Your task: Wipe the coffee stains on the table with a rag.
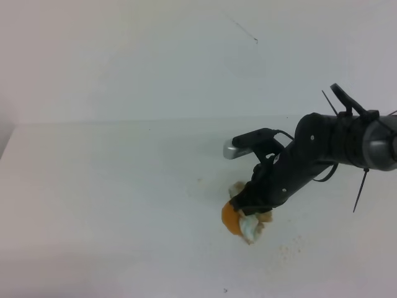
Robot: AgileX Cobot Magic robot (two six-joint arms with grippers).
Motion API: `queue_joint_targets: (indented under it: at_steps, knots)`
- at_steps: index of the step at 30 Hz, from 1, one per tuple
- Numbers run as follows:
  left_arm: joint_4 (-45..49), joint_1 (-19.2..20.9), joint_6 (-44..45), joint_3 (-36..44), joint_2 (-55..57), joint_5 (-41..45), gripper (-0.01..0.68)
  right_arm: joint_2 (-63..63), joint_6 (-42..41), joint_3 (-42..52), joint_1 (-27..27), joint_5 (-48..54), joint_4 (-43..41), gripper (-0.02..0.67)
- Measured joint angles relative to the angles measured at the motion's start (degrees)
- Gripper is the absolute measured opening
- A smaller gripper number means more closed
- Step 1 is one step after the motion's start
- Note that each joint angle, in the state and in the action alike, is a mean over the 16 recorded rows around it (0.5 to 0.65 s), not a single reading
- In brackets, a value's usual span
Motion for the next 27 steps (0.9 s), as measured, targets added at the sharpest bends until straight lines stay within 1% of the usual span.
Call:
queue_joint_targets:
  at_steps: [27]
  knots:
    - [0.0,0.0,0.0,1.6,-0.1,0.0,-0.002,0.4,-0.3,0.0,3.2,-1.3,3.1,0.004]
